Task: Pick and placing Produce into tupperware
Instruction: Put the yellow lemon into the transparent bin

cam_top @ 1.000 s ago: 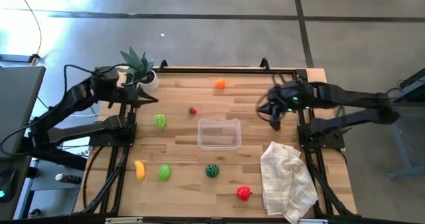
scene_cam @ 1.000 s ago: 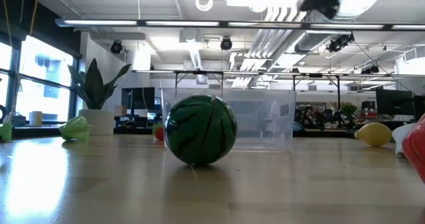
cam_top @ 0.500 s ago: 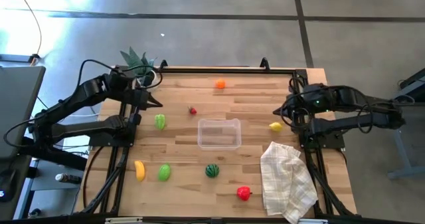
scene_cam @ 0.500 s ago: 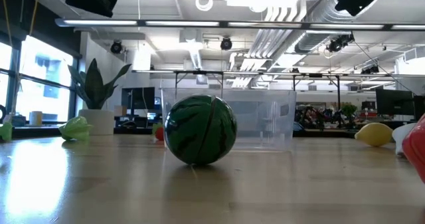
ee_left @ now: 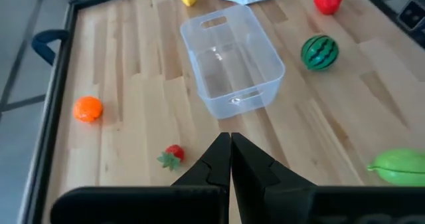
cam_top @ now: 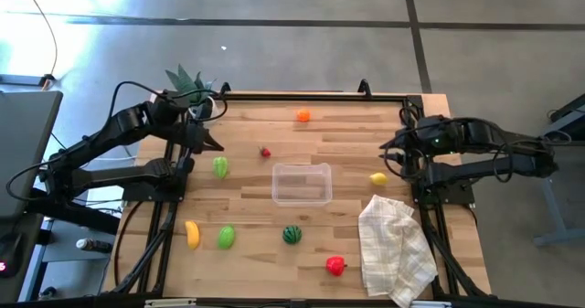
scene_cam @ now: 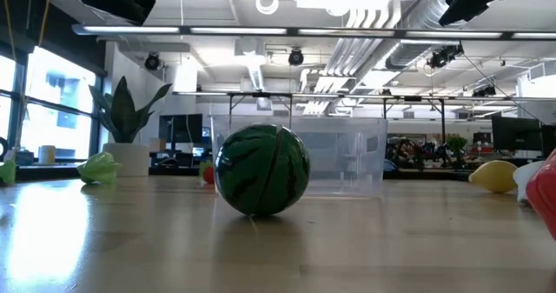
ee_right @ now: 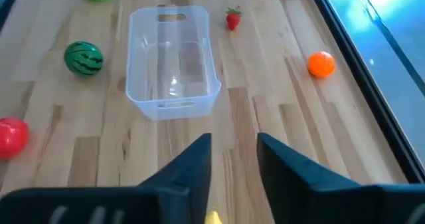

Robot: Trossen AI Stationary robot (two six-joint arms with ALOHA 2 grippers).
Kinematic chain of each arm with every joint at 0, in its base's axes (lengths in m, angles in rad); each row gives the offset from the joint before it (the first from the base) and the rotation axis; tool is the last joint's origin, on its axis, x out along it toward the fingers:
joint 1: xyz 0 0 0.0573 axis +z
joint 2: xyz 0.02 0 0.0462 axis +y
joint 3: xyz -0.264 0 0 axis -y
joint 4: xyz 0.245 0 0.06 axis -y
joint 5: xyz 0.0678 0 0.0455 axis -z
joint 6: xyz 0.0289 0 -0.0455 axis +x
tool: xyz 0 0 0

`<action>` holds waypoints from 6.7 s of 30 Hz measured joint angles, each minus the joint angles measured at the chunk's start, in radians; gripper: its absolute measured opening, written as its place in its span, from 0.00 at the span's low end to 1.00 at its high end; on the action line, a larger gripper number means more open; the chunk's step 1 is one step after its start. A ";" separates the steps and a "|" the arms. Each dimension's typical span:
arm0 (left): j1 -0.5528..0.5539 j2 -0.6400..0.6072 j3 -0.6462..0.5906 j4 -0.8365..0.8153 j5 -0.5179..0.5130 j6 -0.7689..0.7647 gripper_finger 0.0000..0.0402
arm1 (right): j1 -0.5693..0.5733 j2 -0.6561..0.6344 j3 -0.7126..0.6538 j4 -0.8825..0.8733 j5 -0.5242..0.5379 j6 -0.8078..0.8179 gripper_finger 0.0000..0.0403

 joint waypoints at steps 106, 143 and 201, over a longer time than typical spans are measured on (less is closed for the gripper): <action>-0.439 -0.100 0.001 -0.038 -0.233 -0.342 0.17 | -0.134 0.470 -0.299 -0.029 -0.048 0.354 0.54; -0.438 -0.100 0.001 -0.038 -0.233 -0.342 0.17 | -0.134 0.733 -0.330 0.018 -0.121 0.404 0.56; -0.438 -0.100 0.001 -0.038 -0.232 -0.342 0.17 | -0.133 0.733 -0.234 0.002 -0.152 0.401 0.47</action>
